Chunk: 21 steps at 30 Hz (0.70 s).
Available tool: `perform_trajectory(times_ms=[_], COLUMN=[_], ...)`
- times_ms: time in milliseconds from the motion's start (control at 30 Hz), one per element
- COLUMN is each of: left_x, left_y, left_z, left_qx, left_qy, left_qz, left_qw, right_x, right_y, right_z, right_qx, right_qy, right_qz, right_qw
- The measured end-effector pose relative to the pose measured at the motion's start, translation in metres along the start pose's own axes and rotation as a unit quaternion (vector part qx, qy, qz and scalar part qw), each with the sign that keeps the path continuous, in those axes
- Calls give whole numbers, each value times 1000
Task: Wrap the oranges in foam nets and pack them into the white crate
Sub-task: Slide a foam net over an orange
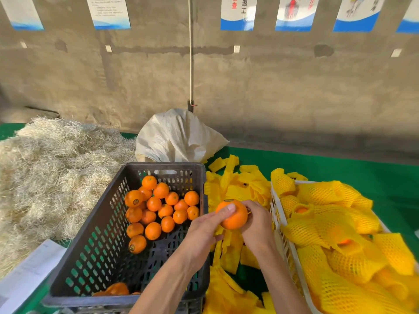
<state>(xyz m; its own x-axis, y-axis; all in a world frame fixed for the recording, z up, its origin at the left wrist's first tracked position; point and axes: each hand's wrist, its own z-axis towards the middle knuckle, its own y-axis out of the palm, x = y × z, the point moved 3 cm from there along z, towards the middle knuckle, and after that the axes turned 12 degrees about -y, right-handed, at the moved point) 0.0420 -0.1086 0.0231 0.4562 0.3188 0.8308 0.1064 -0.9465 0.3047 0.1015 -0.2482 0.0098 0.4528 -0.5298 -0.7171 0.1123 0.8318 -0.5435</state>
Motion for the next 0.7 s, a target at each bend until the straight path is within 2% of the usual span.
perform_trajectory(times_ms=[167, 233, 367, 500, 567, 700], left_x=[-2, -1, -2, -1, -2, 0], left_y=[-4, -6, -9, -8, -5, -7], left_z=[10, 16, 27, 33, 35, 40], left_qx=[-68, -78, -45, 43, 83, 125], left_qy=[-68, -76, -63, -19, -1, 15], left_qz=[-36, -37, -19, 77, 127, 244], left_qw=[995, 993, 997, 996, 988, 962], right_x=[16, 16, 10, -3, -7, -19], right_y=[-1, -5, -10, -17, -17, -16], right_z=[-4, -5, -2, 4, 5, -2], right_qx=[-49, -42, -21, 72, 84, 107], right_qy=[83, 126, 125, 53, -24, -152], right_qz=[156, 213, 192, 150, 68, -37], right_qw=[983, 968, 973, 985, 994, 982])
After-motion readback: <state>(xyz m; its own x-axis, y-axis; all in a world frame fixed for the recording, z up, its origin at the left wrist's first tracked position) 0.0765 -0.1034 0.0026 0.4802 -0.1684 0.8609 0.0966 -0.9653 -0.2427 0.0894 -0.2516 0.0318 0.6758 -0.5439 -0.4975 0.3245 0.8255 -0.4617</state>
